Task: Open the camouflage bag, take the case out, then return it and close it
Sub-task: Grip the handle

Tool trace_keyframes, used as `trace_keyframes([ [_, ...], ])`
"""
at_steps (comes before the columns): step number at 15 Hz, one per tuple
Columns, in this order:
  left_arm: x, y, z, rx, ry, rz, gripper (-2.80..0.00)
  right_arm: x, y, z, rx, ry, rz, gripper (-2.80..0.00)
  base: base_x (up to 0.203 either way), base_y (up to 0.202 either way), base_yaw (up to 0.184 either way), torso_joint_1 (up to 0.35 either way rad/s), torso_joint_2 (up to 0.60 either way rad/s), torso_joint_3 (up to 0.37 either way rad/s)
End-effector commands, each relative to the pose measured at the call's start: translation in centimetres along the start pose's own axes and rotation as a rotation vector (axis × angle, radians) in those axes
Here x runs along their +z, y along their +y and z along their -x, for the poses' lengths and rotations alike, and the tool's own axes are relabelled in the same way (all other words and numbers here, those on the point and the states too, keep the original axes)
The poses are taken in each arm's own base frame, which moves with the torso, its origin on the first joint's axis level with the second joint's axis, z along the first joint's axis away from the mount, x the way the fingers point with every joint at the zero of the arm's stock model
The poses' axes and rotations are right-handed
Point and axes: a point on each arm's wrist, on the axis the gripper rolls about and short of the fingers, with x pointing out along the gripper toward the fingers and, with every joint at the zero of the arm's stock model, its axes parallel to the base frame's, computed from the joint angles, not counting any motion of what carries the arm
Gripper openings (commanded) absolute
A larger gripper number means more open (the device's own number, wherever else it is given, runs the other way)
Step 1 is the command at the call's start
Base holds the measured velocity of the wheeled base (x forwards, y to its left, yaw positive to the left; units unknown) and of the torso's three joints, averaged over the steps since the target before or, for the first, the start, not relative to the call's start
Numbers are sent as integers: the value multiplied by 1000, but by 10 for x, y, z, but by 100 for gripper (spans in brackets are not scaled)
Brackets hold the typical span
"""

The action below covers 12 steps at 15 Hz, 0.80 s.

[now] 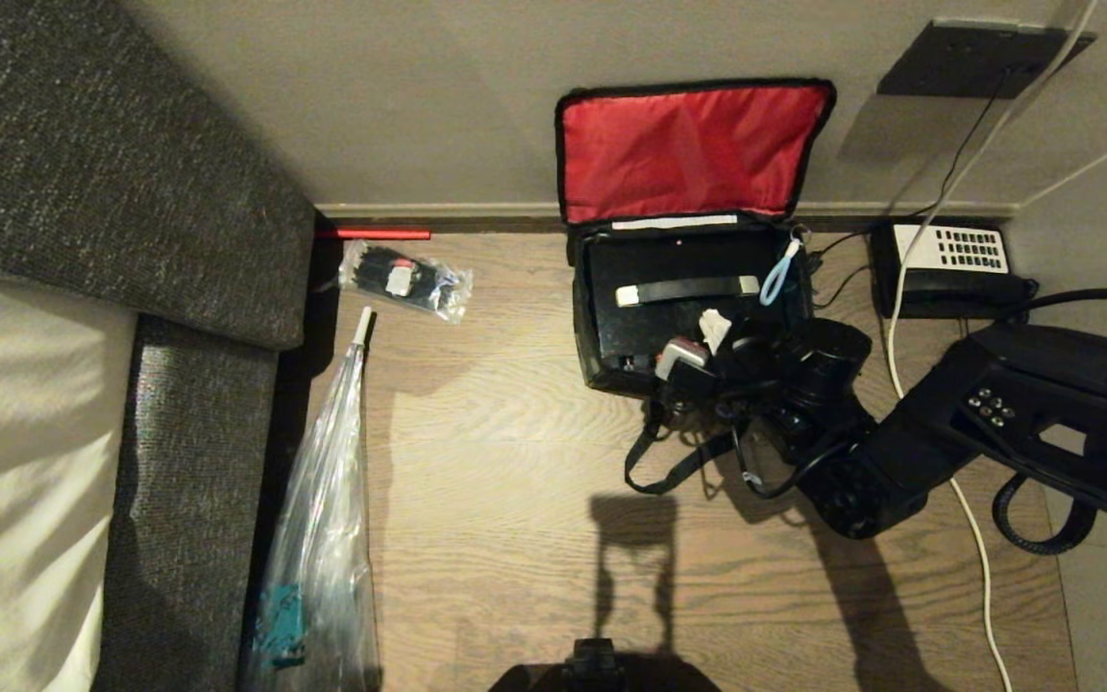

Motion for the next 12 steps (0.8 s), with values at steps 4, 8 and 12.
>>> trace_keyframes([
  [4, 0, 0, 0, 0, 3, -1, -280, 3, 3, -2, -6, -64, 8, 0, 0, 0, 0, 0, 0, 0],
  [8, 0, 0, 0, 0, 3, -1, -280, 4, 1, -4, -29, -75, 9, 0, 0, 0, 0, 0, 0, 0],
  [12, 0, 0, 0, 0, 3, -1, -280, 4, 0, -7, -63, -81, 11, 0, 0, 0, 0, 0, 0, 0],
])
